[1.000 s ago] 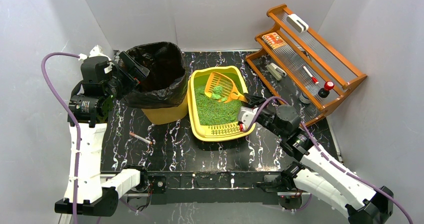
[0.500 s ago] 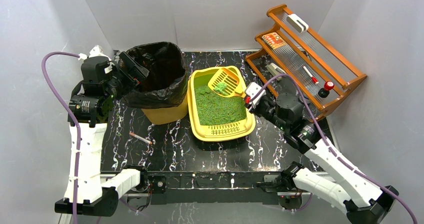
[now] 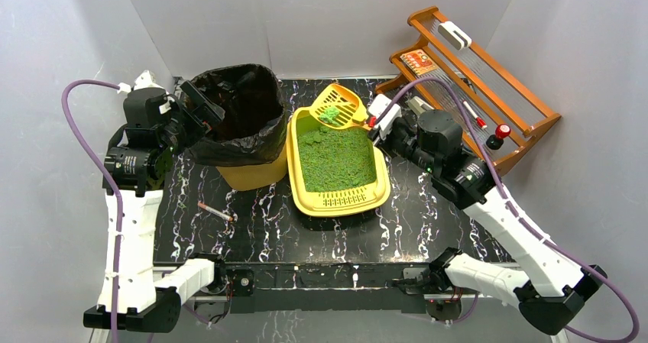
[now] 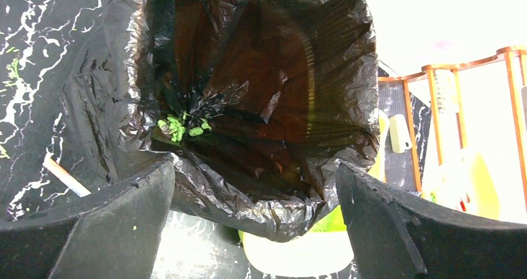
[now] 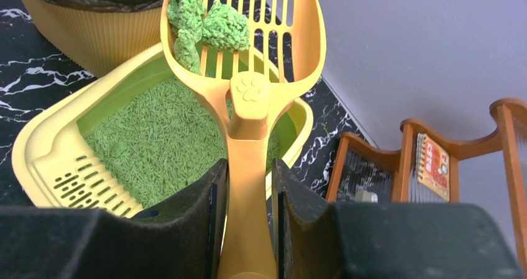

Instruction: Clean the litter box

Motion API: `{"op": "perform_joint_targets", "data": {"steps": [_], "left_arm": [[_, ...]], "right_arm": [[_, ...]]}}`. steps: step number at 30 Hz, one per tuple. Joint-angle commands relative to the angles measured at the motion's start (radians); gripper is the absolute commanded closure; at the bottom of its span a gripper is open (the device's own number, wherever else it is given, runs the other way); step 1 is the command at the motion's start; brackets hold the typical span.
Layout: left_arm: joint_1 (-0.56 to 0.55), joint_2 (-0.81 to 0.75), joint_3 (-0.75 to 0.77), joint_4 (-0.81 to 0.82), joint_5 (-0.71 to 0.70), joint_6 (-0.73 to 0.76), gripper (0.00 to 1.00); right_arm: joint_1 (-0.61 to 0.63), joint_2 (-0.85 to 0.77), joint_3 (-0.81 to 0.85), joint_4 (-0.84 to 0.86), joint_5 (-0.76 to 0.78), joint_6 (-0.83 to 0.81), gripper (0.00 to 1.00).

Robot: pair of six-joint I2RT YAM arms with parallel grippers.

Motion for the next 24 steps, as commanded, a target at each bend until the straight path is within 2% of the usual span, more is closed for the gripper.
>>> {"op": "perform_joint_targets", "data": {"steps": [1, 14, 18, 24], "left_arm": [[-0.006, -0.007, 0.043, -0.010, 0.043, -0.020, 0.02], [-0.006, -0.026, 0.087, -0.001, 0.079, -0.065, 0.02], [-0.006, -0.034, 0.097, 0.011, 0.126, -0.080, 0.02], [-0.006, -0.049, 0.127, 0.017, 0.116, -0.088, 0.02]], "right_arm": [[0.000, 0.040, 0.121, 0.047, -0.064, -0.049, 1.00], [0.000, 0.263, 0.340, 0.147, -0.218, -0.231, 1.00], [0.005, 0.336, 0.384, 0.190, -0.235, -0.277, 1.00], [0.022, 0.441, 0.468, 0.218, -0.249, -0.359, 1.00]]}}
